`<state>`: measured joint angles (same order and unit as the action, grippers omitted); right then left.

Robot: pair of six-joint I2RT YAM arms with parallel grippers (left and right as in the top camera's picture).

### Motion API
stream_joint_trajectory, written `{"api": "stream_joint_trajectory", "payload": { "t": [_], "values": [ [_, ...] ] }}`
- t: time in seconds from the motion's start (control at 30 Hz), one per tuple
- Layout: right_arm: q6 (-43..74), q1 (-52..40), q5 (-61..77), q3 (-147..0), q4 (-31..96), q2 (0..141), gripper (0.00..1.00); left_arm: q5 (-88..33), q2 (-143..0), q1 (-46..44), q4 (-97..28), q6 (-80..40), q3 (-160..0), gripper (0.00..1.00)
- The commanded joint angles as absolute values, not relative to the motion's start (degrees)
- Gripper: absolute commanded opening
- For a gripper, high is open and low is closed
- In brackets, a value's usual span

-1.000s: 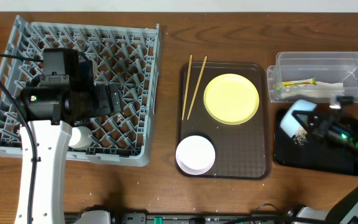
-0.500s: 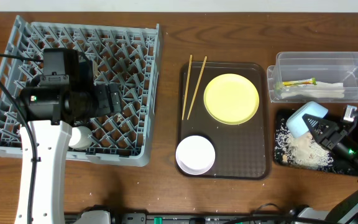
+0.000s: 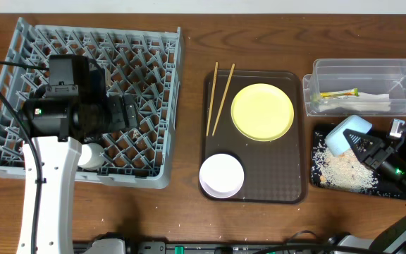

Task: Sort waste into correct bins and load items into the dishwasher
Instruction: 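Tip the blue bowl over the black tray to dump the rice, then return the empty blue bowl to the brown tray with right gripper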

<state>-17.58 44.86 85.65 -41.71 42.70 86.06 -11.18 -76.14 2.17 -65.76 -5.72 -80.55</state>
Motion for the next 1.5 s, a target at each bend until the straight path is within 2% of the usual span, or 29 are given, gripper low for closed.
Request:
{"api": "stream_joint_trajectory", "payload": {
  "t": [0.0, 0.07, 0.17, 0.27, 0.33, 0.4, 0.47, 0.5, 0.67, 0.8, 0.87, 1.17, 1.27, 1.47],
  "values": [
    [-15.92, 44.49, 83.74, -41.63, 40.93, 85.3, 0.01, -10.46, -76.44, 2.0, -65.89, -4.97, -81.49, 0.94],
    [-12.1, 44.56, 79.42, -41.6, 40.56, 85.3, 0.01, -10.44, -76.44, 2.0, -65.73, -4.97, -81.49, 0.94],
    [-18.83, 43.92, 88.44, -41.6, 42.37, 85.27, 0.01, -10.46, -76.44, 2.0, -65.76, -4.97, -81.49, 0.94],
    [-10.87, 43.81, 83.09, -41.6, 40.95, 85.3, 0.01, -10.46, -76.44, 2.0, -65.67, -4.97, -81.49, 0.94],
    [-12.67, 43.42, 89.43, -41.6, 42.98, 84.93, 0.01, -10.46, -76.44, 2.0, -65.76, -4.97, -81.49, 0.94],
    [-13.67, 43.03, 84.07, -41.65, 42.17, 84.4, 0.01, -10.46, -76.44, 2.0, -65.89, -4.97, -81.49, 0.94],
    [-6.2, 42.98, 70.76, -41.65, 40.97, 84.36, 0.01, -10.46, -76.44, 2.0, -65.69, -4.97, -81.49, 0.94],
    [-4.64, 42.83, 69.3, -41.67, 42.48, 84.23, 0.01, -10.46, -76.44, 2.0, -65.69, -4.97, -81.49, 0.94],
    [-13.78, 37.56, 67.57, -44.93, 54.68, 80.9, 0.01, -11.09, -76.07, 2.0, -66.11, -4.97, -81.49, 0.94],
    [-13.45, 27.83, 52.8, -50.87, 63.29, 76.55, 0.01, -12.45, -76.07, 2.0, -65.3, -4.95, -81.52, 0.94],
    [-9.43, 22.06, 45.15, -52.69, 64.66, 74.89, 0.01, -13.34, -76.07, 2.0, -65.08, -4.95, -81.52, 0.94],
    [11.22, -9.76, 19.92, -51.62, 56.53, 75.7, 0.01, -14.66, -76.07, 1.45, -65.01, -4.97, -81.52, 0.94],
    [13.78, -18.98, 16.51, -51.53, 53.21, 78.0, 0.01, -14.98, -76.07, 0.86, -64.77, -4.95, -81.52, 0.94],
    [23.11, -31.68, 2.07, -51.53, 52.34, 84.51, 0.01, -14.96, -76.07, -0.36, -63.24, -4.95, -81.52, 0.94]
  ]
}}
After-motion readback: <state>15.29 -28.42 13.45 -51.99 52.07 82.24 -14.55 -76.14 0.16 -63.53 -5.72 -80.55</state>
